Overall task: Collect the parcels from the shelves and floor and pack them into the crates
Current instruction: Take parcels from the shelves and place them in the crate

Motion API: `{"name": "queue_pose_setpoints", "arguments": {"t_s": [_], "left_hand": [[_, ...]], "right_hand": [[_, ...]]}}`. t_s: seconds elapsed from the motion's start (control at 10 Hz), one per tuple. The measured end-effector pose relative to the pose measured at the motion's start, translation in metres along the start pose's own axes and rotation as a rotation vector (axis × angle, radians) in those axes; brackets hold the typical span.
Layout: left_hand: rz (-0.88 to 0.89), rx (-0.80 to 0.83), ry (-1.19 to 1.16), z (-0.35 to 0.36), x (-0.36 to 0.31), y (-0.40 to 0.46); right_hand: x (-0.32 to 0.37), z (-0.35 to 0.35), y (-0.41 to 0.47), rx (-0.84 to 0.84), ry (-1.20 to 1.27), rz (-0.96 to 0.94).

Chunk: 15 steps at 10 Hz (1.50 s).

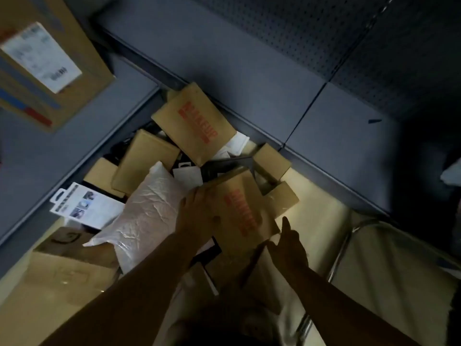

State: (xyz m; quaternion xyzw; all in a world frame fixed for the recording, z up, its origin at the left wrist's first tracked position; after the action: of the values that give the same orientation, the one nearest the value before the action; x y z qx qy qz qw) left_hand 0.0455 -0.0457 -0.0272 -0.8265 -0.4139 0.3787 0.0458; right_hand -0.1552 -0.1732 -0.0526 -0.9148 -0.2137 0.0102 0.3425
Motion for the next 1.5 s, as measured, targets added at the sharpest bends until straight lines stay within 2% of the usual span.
{"name": "queue_pose_setpoints", "arguments": {"t_s": [0.1, 0.2, 0.3, 0.5, 0.6, 0.7, 0.8, 0.9, 1.0, 1.1, 1.3, 1.4, 1.5], "left_hand": [[-0.017, 0.051, 0.008, 0.015, 0.006, 0.017], [0.006, 0.072, -0.078, 0.022, 0.002, 0.025], [0.032, 0.07, -0.065, 0.016, -0.002, 0.022], [-0.131, 0.055, -0.191, -0.027, -0.01, -0.009], [-0.183, 0.037, -0.164, -0.071, -0.021, -0.026], [-0.235, 0.002, -0.137, -0.127, -0.036, -0.046], [-0.259, -0.028, -0.31, -0.184, -0.055, -0.072], [-0.246, -0.045, -0.512, -0.243, -0.078, -0.102], [-0.283, -0.08, -0.755, -0.293, -0.097, -0.132], [-0.379, -0.132, -0.99, -0.336, -0.106, -0.161], [-0.43, -0.243, -1.007, -0.424, -0.14, -0.217], [-0.425, -0.334, -1.179, -0.476, -0.162, -0.25], [-0.34, -0.284, -1.257, -0.494, -0.171, -0.266]], "right_hand": [[-0.004, 0.023, 0.013, 0.073, 0.228, 0.089], [0.002, 0.039, 0.019, 0.145, 0.46, 0.11], [0.003, 0.035, 0.017, 0.164, 0.634, 0.157], [0.022, -0.014, -0.018, 0.18, 0.72, 0.125], [0.041, -0.056, -0.045, 0.219, 0.687, 0.114], [0.064, -0.1, -0.079, 0.258, 0.801, 0.187], [0.098, -0.155, -0.114, 0.289, 0.926, 0.183], [0.133, -0.213, -0.153, 0.303, 0.925, 0.119], [0.165, -0.27, -0.193, 0.247, 0.87, 0.034], [0.193, -0.323, -0.234, 0.184, 0.82, -0.053], [0.236, -0.395, -0.314, 0.19, 0.755, -0.209], [0.25, -0.417, -0.347, 0.212, 0.811, -0.264], [0.255, -0.43, -0.37, 0.219, 0.913, -0.287]]}}
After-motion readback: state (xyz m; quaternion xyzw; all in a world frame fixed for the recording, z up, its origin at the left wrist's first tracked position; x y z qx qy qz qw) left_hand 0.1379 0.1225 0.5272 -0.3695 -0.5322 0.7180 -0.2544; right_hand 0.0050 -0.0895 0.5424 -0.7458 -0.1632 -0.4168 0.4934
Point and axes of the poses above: each hand's wrist, its own y-axis towards the middle knuckle, its own z-axis out of the palm, x = y × z, the point moved 7 cm from there along y, towards the middle knuckle, and after that the axes turned 12 degrees about -y, right-handed, at the moved point
